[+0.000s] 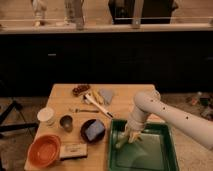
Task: Place pepper in tray
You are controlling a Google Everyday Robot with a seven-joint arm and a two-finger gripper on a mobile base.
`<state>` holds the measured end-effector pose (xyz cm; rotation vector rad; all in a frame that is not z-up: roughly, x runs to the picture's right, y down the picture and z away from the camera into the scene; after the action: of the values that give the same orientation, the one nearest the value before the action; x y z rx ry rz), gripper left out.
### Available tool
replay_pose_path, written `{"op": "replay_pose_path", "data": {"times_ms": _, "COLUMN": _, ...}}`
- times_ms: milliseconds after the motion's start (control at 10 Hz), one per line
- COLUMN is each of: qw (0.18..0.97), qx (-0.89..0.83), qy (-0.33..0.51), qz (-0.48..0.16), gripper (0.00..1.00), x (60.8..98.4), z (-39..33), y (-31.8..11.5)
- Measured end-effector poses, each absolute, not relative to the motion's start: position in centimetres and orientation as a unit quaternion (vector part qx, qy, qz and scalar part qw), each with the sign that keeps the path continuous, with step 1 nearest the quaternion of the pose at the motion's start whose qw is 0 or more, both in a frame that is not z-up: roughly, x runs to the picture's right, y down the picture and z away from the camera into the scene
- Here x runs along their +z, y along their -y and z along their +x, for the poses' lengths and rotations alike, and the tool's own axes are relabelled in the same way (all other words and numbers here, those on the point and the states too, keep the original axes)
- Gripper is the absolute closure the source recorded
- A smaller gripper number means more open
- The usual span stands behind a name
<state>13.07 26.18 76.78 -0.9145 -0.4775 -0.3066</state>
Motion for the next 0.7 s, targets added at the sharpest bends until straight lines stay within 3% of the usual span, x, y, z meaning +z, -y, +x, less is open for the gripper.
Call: {"op": "replay_pose_path", "data": {"times_ms": 700, "qw": 0.858, "qx": -0.134, "qy": 0.225, "qz": -0.441, "gripper": 0.98, "x": 77.5, "z": 14.1, "y": -26.7}}
